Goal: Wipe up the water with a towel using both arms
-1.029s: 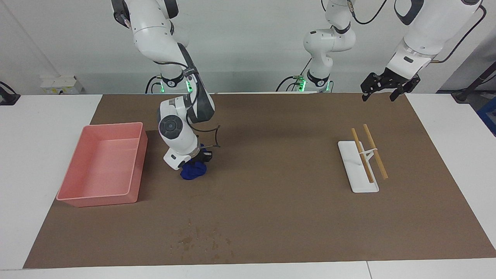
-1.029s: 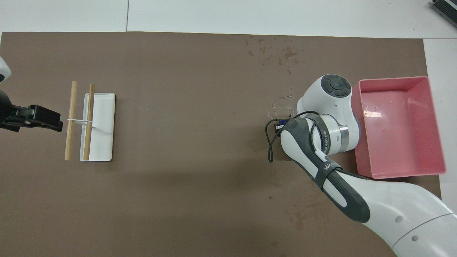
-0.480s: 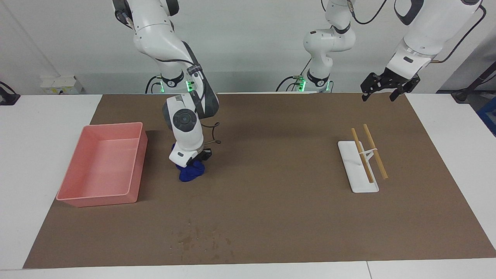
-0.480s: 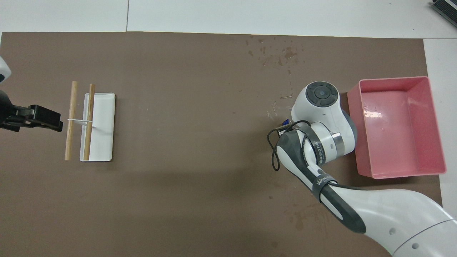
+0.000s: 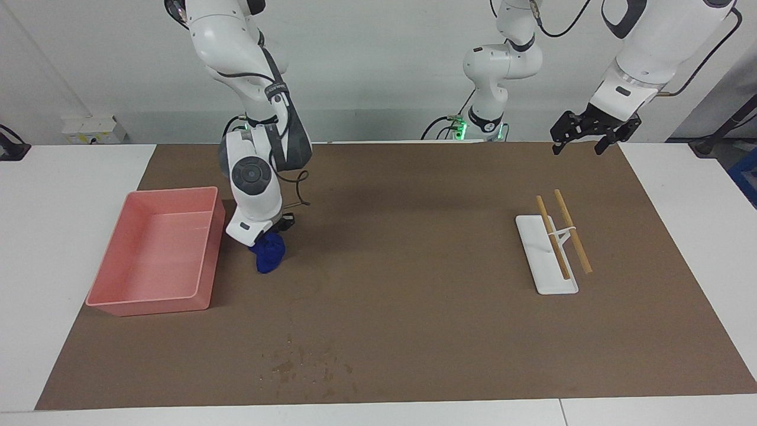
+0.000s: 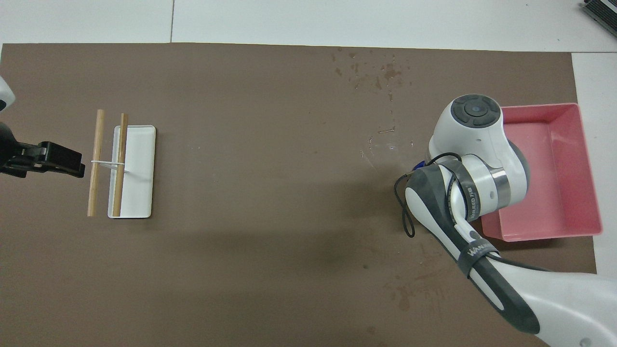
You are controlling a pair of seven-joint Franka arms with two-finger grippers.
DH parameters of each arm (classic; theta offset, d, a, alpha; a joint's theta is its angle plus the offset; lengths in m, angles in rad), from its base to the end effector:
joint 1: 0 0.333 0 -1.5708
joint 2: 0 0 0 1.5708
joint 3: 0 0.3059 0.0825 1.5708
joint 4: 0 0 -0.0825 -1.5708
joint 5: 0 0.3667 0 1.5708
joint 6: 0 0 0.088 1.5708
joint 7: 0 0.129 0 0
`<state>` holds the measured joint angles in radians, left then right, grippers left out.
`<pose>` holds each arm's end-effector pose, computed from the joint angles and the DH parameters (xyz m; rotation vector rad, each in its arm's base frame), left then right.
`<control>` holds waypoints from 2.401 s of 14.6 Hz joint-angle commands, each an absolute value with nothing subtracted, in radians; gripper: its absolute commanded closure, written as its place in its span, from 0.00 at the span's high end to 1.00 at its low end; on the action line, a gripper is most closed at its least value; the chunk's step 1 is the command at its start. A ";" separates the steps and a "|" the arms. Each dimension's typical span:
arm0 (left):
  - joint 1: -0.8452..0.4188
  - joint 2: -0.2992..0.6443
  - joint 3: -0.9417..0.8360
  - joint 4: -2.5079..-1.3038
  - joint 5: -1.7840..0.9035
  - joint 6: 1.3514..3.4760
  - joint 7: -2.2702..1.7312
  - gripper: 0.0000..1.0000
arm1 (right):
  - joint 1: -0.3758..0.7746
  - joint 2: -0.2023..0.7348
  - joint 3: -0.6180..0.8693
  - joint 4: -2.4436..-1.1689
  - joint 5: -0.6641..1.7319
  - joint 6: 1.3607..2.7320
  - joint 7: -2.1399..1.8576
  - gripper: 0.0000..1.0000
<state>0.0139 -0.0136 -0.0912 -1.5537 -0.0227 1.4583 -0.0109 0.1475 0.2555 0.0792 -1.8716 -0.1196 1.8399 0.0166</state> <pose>0.5177 -0.0436 0.5980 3.1194 -0.1060 -0.1292 0.5490 0.1127 0.3367 2.9652 0.3859 -0.4107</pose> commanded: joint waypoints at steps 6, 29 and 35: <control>0.015 -0.026 -0.086 -1.568 -0.034 1.456 -0.002 1.00 | 0.094 0.105 0.086 -1.747 -0.120 1.605 -0.054 0.00; 0.015 -0.028 -0.087 -1.569 -0.034 1.456 -0.002 1.00 | -0.239 0.075 0.074 -1.894 -0.143 1.950 -0.535 1.00; 0.015 -0.026 -0.087 -1.568 -0.034 1.456 0.000 1.00 | -0.226 0.031 0.083 -1.745 -0.115 1.846 -0.520 1.00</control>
<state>0.0139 -0.0136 -0.0909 -1.5537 -0.0227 1.4583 -0.0109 -0.2208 0.0685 0.0626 -1.8232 -0.1210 1.9228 -0.5234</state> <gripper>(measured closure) 0.000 0.000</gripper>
